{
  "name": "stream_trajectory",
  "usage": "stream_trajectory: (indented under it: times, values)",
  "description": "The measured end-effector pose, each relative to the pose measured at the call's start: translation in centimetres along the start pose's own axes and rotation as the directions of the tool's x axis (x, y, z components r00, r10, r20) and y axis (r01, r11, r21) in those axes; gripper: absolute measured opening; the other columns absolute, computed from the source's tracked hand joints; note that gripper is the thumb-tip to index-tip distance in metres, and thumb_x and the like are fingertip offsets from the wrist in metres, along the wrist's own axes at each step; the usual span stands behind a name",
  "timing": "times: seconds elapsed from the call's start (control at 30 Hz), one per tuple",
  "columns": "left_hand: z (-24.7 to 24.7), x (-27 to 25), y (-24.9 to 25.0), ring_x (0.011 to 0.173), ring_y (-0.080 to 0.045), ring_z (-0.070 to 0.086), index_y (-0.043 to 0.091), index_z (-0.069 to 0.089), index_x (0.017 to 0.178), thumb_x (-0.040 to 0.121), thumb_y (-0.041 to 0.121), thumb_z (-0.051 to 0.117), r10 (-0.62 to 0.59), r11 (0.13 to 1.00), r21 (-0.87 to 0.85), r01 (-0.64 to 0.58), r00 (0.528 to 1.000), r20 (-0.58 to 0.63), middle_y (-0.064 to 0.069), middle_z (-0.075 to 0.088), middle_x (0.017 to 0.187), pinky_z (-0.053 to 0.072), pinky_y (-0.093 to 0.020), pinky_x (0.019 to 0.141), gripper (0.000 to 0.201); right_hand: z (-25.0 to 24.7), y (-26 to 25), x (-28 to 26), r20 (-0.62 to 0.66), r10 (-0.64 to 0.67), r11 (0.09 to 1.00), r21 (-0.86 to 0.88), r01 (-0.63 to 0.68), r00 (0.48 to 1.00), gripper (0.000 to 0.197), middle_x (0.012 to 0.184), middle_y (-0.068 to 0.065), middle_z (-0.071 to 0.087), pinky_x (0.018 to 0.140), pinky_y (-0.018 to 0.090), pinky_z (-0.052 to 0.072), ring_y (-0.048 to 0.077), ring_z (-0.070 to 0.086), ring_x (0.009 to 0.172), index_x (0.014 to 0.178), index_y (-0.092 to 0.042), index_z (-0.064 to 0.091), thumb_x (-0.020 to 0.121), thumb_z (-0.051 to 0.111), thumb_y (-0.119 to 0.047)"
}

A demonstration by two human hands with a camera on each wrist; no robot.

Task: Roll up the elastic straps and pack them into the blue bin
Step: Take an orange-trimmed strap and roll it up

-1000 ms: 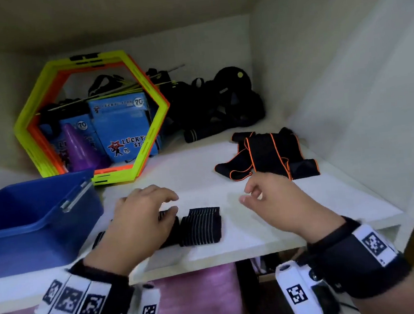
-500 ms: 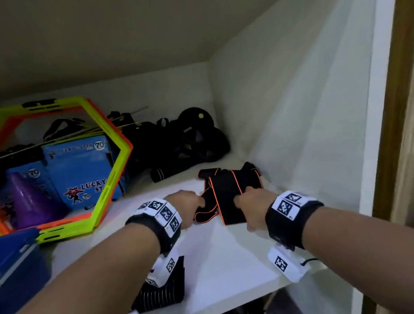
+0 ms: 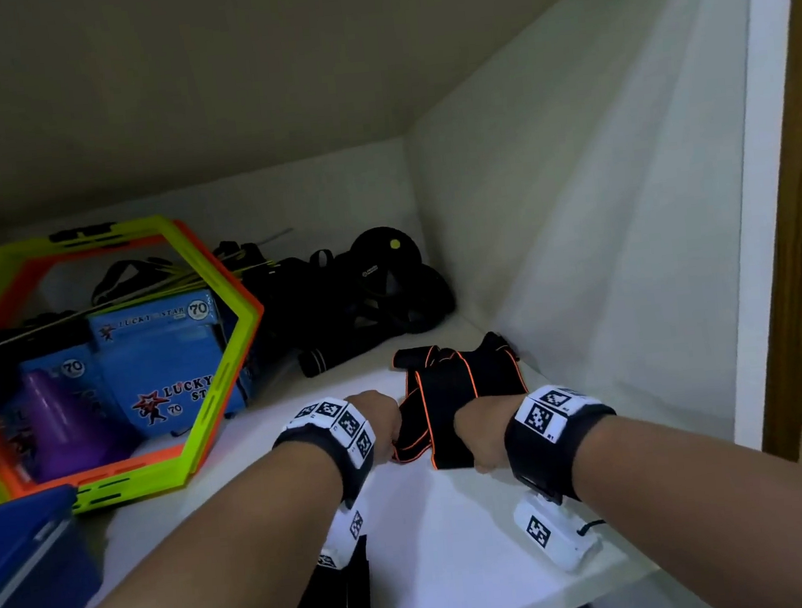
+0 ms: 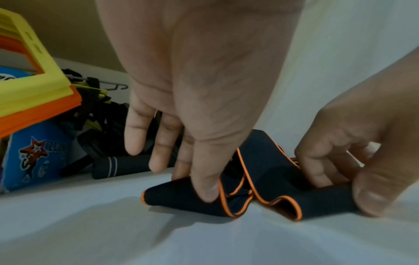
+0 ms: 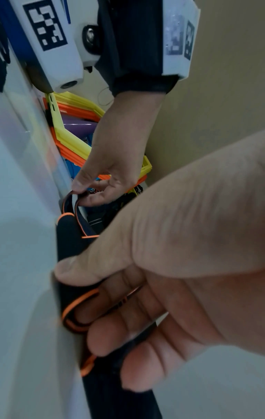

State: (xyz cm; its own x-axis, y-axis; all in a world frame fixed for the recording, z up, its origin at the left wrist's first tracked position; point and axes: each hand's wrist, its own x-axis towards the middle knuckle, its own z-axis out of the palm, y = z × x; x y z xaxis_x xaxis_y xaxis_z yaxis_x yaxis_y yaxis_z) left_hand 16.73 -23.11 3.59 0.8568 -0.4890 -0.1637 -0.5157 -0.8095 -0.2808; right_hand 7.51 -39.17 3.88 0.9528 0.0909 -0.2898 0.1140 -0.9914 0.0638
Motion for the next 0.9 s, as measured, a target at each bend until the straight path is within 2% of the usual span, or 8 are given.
stream_trajectory:
  times: [0.13,0.3,0.37,0.43,0.53,0.63,0.77,0.9]
  values:
    - [-1.3,0.8,-0.2,0.099,-0.028,0.066,0.012,0.07,0.103,0.094,0.02,0.058,0.023,0.999,-0.047,-0.028,0.993,-0.12,-0.008,0.069,0.099,0.046,-0.031,0.075,0.017,-0.5,0.6,-0.9,-0.141,0.017,0.984,0.178,0.008,0.99,0.024,0.075,0.007,0.051,0.076,0.031,0.039,0.024,0.05,0.085,0.105,-0.002,0.061,0.1,0.049,-0.022]
    - [-5.4,-0.4,-2.6,0.097,-0.026,0.063,0.015,0.066,0.101,0.099,0.021,0.053,0.004,0.961,-0.248,-0.122,0.904,-0.427,-0.008,0.067,0.098,0.041,-0.029,0.075,0.014,-3.5,3.2,-0.4,-0.432,0.15,0.901,0.431,0.057,0.889,0.024,0.116,0.019,0.066,0.079,0.027,0.042,0.033,0.062,0.11,0.116,-0.006,0.06,0.096,0.05,-0.014]
    - [-7.2,-0.9,-3.7,0.091,-0.023,0.063,0.017,0.066,0.098,0.098,0.018,0.054,-0.059,0.892,-0.407,-0.196,0.843,-0.535,-0.004,0.067,0.091,0.046,-0.03,0.077,0.012,-5.6,4.1,-0.6,-0.529,0.255,0.817,0.566,0.112,0.809,0.004,0.108,0.02,0.067,0.07,0.029,0.045,0.033,0.064,0.099,0.099,-0.014,0.055,0.097,0.051,-0.016]
    - [-8.8,-1.4,-4.2,0.085,-0.017,0.061,0.019,0.067,0.1,0.097,0.013,0.055,-0.148,0.793,-0.546,-0.272,0.782,-0.605,0.0,0.066,0.087,0.046,-0.026,0.075,0.014,-7.5,5.1,-0.6,-0.586,0.35,0.669,0.703,0.243,0.731,0.012,0.086,0.02,0.07,0.062,0.035,0.055,0.035,0.069,0.078,0.086,-0.016,0.051,0.097,0.053,-0.012]
    - [-11.5,-3.0,-4.0,0.066,-0.006,0.05,0.019,0.065,0.105,0.097,0.004,0.052,-0.236,0.683,-0.603,-0.413,0.657,-0.716,0.003,0.056,0.076,0.036,-0.01,0.06,0.022,-9.8,5.4,-2.8,-0.643,0.434,0.424,0.763,0.487,0.63,0.018,0.063,0.013,0.063,0.044,0.032,0.053,0.027,0.064,0.05,0.103,-0.016,0.047,0.097,0.05,0.001]
    - [-14.1,-5.0,-3.1,0.066,-0.002,0.05,0.016,0.065,0.101,0.098,-0.002,0.046,-0.286,0.594,-0.618,-0.515,0.583,-0.761,0.009,0.057,0.076,0.035,-0.006,0.059,0.027,-11.3,5.1,-5.5,-0.716,0.461,0.332,0.687,0.647,0.524,0.031,0.065,0.013,0.06,0.046,0.033,0.053,0.029,0.062,0.051,0.111,-0.022,0.043,0.097,0.044,0.006]
    - [-16.4,-6.7,-1.5,0.074,-0.009,0.056,0.015,0.069,0.09,0.097,-0.004,0.038,-0.374,0.482,-0.668,-0.566,0.557,-0.742,0.005,0.064,0.084,0.041,-0.016,0.066,0.038,-11.4,5.1,-7.1,-0.735,0.487,0.352,0.66,0.664,0.472,0.033,0.072,0.017,0.058,0.047,0.03,0.051,0.024,0.062,0.052,0.092,-0.023,0.054,0.101,0.035,0.003]
    - [-17.8,-8.2,0.2,0.083,-0.018,0.059,0.018,0.069,0.092,0.096,0.002,0.048,-0.396,0.325,-0.74,-0.589,0.626,-0.672,-0.001,0.066,0.089,0.045,-0.024,0.073,0.026,-10.0,5.2,-9.2,-0.746,0.496,0.413,0.653,0.634,0.445,0.027,0.075,0.009,0.061,0.05,0.025,0.054,0.018,0.061,0.06,0.107,-0.017,0.061,0.102,0.039,-0.003]
